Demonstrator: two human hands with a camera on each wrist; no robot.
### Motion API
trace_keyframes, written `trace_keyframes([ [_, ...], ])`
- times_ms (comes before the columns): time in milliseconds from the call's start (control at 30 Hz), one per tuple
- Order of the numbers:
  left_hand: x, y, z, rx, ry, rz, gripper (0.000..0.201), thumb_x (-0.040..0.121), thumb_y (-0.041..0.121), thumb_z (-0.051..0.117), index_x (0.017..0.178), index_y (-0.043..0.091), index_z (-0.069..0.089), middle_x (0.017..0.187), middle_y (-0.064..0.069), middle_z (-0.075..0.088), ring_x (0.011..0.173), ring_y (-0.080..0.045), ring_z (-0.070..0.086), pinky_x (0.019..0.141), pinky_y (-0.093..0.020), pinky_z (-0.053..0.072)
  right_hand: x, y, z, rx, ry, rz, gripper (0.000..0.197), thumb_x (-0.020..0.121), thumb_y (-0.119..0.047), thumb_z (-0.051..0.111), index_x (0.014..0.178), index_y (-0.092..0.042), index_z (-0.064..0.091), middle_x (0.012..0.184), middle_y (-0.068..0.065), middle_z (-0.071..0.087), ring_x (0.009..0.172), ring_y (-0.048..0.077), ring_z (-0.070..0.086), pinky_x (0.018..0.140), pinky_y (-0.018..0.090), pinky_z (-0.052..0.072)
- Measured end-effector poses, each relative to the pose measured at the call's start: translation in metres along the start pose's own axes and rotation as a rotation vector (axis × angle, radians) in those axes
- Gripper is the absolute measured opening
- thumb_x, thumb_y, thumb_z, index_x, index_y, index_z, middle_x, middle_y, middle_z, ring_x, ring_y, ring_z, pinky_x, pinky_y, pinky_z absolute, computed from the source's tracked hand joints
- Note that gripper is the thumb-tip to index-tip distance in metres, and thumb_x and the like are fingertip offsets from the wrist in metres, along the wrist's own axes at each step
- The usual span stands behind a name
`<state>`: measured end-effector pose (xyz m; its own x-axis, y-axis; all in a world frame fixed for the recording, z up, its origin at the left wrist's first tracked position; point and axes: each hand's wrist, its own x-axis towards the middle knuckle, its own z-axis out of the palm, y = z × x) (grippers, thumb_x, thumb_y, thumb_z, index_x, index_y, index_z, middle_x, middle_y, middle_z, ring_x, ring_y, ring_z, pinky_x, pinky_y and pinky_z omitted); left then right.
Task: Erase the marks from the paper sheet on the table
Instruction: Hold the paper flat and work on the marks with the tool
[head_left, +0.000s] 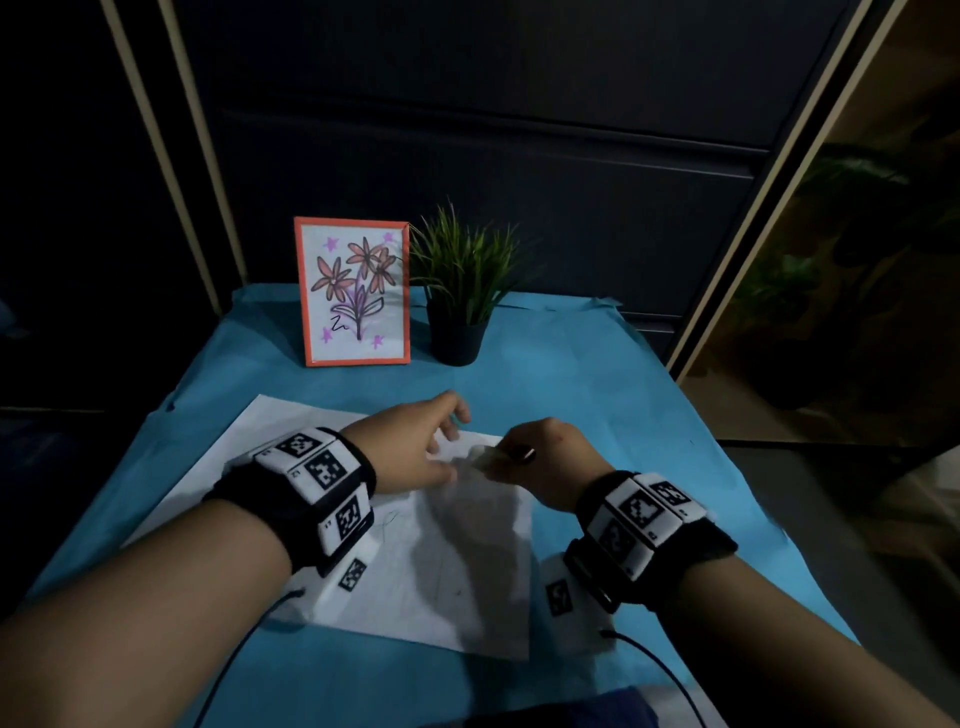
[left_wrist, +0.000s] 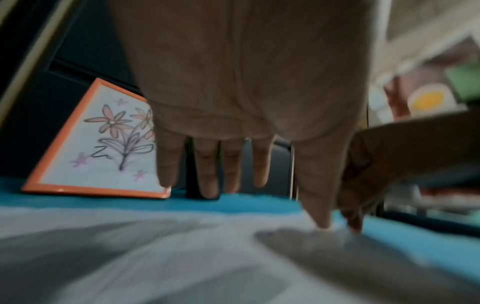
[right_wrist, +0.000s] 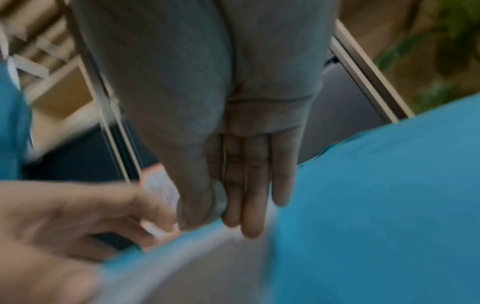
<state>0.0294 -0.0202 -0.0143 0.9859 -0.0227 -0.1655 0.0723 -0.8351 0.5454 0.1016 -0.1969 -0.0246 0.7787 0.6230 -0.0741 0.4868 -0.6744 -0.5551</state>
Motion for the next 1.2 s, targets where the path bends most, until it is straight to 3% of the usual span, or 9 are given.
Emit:
trace_keyframes([
  [100, 0.006, -0.02, 0.008, 0.342, -0.162, -0.114, 0.078, 0.084, 0.054, 0.064, 0.148, 0.033, 0.025, 0.151, -0.001, 0.027, 0.138, -0.023, 0.027, 0.111, -0.04, 0.031, 0.012, 0.013, 0.004, -0.072, -0.013, 0.082, 0.024, 0.085, -0.041, 0.066, 0.085, -0.017, 0.068, 0.072, -0.002, 0.06, 0.073, 0.018, 0.056, 0.063, 0.023, 0.041],
  [200, 0.008, -0.025, 0.015, 0.411, -0.245, -0.14, 0.085, 0.082, 0.064, 0.059, 0.151, 0.043, 0.013, 0.158, -0.002, 0.012, 0.144, -0.025, 0.011, 0.115, -0.043, 0.023, 0.02, 0.014, 0.01, -0.072, -0.004, 0.109, 0.017, 0.086, -0.04, 0.063, 0.084, -0.023, 0.063, 0.071, -0.002, 0.059, 0.072, 0.02, 0.057, 0.062, 0.024, 0.043],
  [367, 0.012, -0.026, 0.015, 0.438, -0.265, -0.148, 0.088, 0.078, 0.067, 0.061, 0.149, 0.047, 0.015, 0.16, 0.0, 0.005, 0.144, -0.029, 0.01, 0.114, -0.044, 0.025, 0.034, 0.007, 0.017, -0.2, 0.013, 0.098, 0.022, 0.088, -0.037, 0.058, 0.101, -0.02, 0.067, 0.099, 0.008, 0.066, 0.095, 0.029, 0.061, 0.071, 0.027, 0.044],
  [533, 0.02, -0.028, 0.018, 0.432, -0.272, -0.165, 0.09, 0.072, 0.065, 0.066, 0.148, 0.05, 0.018, 0.161, 0.006, 0.005, 0.142, -0.03, 0.011, 0.112, -0.045, 0.028, 0.037, 0.008, 0.018, -0.306, -0.124, 0.052, 0.028, 0.089, -0.035, 0.058, 0.112, -0.021, 0.067, 0.113, 0.006, 0.064, 0.104, 0.026, 0.058, 0.079, 0.027, 0.044],
  [600, 0.021, -0.028, 0.017, 0.426, -0.276, -0.172, 0.091, 0.072, 0.065, 0.066, 0.148, 0.05, 0.017, 0.161, 0.006, 0.005, 0.143, -0.029, 0.011, 0.112, -0.045, 0.028, 0.038, 0.009, 0.018, -0.326, -0.151, 0.038, 0.028, 0.089, -0.035, 0.058, 0.109, -0.02, 0.069, 0.111, 0.006, 0.065, 0.104, 0.027, 0.058, 0.081, 0.028, 0.046],
  [733, 0.021, -0.028, 0.019, 0.434, -0.271, -0.169, 0.09, 0.073, 0.066, 0.064, 0.148, 0.05, 0.016, 0.161, 0.005, 0.006, 0.143, -0.03, 0.01, 0.111, -0.046, 0.028, 0.046, 0.012, 0.017, -0.288, -0.039, 0.075, 0.023, 0.088, -0.032, 0.056, 0.098, -0.016, 0.07, 0.098, 0.009, 0.065, 0.096, 0.032, 0.06, 0.07, 0.027, 0.042],
  [867, 0.023, -0.027, 0.019, 0.425, -0.286, -0.182, 0.093, 0.071, 0.063, 0.067, 0.148, 0.051, 0.015, 0.161, 0.005, 0.004, 0.143, -0.031, 0.01, 0.111, -0.045, 0.029, 0.036, 0.008, 0.02, -0.369, -0.124, 0.012, 0.021, 0.088, -0.029, 0.056, 0.096, -0.016, 0.07, 0.094, 0.007, 0.06, 0.094, 0.029, 0.059, 0.073, 0.03, 0.047],
  [1067, 0.022, -0.028, 0.019, 0.435, -0.281, -0.173, 0.091, 0.072, 0.064, 0.066, 0.147, 0.05, 0.017, 0.161, 0.004, 0.005, 0.142, -0.031, 0.011, 0.11, -0.045, 0.029, 0.051, 0.008, 0.02, -0.319, -0.059, 0.059, 0.018, 0.085, -0.028, 0.057, 0.095, -0.022, 0.071, 0.098, 0.009, 0.066, 0.096, 0.031, 0.061, 0.068, 0.024, 0.037],
  [1200, 0.022, -0.028, 0.018, 0.418, -0.302, -0.188, 0.091, 0.071, 0.063, 0.067, 0.146, 0.053, 0.016, 0.161, 0.006, 0.002, 0.143, -0.031, 0.008, 0.111, -0.048, 0.029, 0.043, 0.001, 0.023, -0.398, -0.139, 0.044, 0.02, 0.085, -0.036, 0.058, 0.096, -0.025, 0.071, 0.1, 0.004, 0.066, 0.095, 0.028, 0.061, 0.069, 0.027, 0.044],
])
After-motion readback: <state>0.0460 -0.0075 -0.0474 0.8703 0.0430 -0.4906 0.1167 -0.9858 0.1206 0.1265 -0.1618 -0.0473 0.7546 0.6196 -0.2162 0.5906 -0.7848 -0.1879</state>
